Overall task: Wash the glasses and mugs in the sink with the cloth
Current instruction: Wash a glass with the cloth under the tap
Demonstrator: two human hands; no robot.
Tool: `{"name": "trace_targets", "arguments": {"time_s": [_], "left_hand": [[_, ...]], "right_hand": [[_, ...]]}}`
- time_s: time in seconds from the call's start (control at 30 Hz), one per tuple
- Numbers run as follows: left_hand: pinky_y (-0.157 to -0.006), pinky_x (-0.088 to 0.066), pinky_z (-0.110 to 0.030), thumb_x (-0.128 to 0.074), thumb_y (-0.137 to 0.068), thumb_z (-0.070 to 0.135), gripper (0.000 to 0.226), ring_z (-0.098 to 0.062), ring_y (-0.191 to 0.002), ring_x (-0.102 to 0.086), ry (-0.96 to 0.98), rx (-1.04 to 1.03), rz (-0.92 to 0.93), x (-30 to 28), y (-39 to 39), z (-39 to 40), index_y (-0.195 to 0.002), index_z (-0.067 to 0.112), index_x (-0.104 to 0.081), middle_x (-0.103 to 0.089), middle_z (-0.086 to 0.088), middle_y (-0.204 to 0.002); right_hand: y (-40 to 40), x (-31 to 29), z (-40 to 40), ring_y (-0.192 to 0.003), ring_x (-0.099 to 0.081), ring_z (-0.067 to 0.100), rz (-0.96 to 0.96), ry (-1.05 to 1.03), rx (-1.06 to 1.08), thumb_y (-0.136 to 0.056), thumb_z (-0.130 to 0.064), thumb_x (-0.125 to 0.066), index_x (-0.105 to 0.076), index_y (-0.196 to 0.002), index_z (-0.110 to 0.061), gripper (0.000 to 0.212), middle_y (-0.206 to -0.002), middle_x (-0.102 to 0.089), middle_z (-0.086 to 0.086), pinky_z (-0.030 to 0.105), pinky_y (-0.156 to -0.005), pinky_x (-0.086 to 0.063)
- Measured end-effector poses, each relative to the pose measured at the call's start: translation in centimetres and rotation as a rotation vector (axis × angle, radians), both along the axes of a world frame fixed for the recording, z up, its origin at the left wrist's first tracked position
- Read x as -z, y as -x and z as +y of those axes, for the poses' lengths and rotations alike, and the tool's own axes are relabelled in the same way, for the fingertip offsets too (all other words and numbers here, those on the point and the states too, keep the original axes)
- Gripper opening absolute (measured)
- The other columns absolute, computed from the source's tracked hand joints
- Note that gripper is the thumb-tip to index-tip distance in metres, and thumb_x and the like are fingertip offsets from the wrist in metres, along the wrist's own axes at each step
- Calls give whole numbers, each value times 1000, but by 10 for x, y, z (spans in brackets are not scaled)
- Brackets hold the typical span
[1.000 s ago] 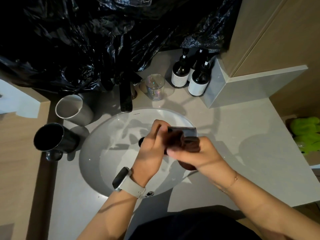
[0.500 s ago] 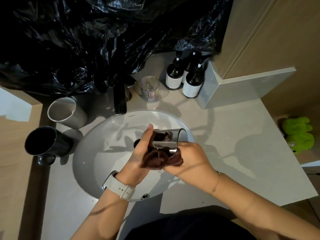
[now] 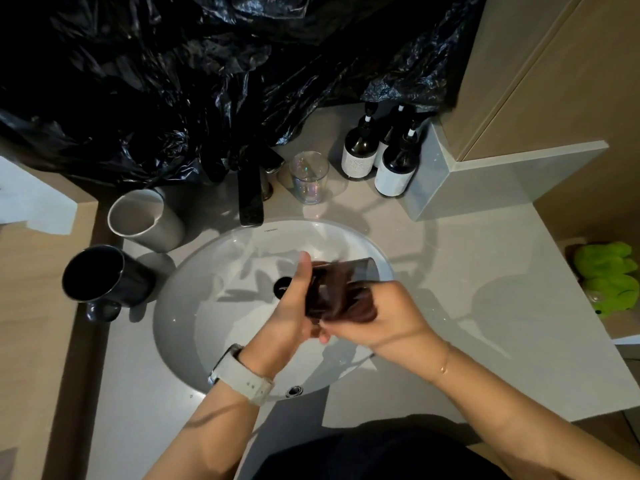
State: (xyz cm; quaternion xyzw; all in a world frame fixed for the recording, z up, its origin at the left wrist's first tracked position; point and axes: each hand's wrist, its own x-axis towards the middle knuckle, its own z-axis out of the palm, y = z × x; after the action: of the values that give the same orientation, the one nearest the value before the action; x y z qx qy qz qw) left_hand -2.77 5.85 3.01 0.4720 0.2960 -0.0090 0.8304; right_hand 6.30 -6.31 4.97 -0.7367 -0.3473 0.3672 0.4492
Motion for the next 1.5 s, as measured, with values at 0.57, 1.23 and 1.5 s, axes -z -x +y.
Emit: {"name": "trace_targets", "arguments": {"time_s": [0.57, 1.23, 1.5], "left_hand": [[-67, -44, -18, -46, -90, 45, 37, -9, -74, -52, -1269, 69, -171, 28, 32, -2, -122, 27, -43, -55, 0, -105], [-66, -46, -29, -38, -101, 47, 49, -16, -68, -55, 207, -441, 82, -6, 31, -29, -116, 7, -62, -69, -9, -94], [-66, -60, -32, -49, -86, 43, 55, -40, -90, -69, 186, -108, 87, -17, 50, 4, -127, 7, -59, -70, -19, -118]], "right_hand": [[-31, -1, 10, -70, -71, 23, 1162, 297, 325, -83, -30, -66, -69, -91, -4, 27, -86, -71, 14, 28, -60, -57], [1, 13, -8, -68, -62, 9, 62, -207, 226, -72, -19, -84, -71, -83, -19, 17, -73, -67, -4, 21, -65, -48], [-36, -9, -3, -52, -59, 4, 493, -94, -13, -73, 2, -77, -65, -78, -3, 14, -58, -64, -7, 11, -52, -43]]}}
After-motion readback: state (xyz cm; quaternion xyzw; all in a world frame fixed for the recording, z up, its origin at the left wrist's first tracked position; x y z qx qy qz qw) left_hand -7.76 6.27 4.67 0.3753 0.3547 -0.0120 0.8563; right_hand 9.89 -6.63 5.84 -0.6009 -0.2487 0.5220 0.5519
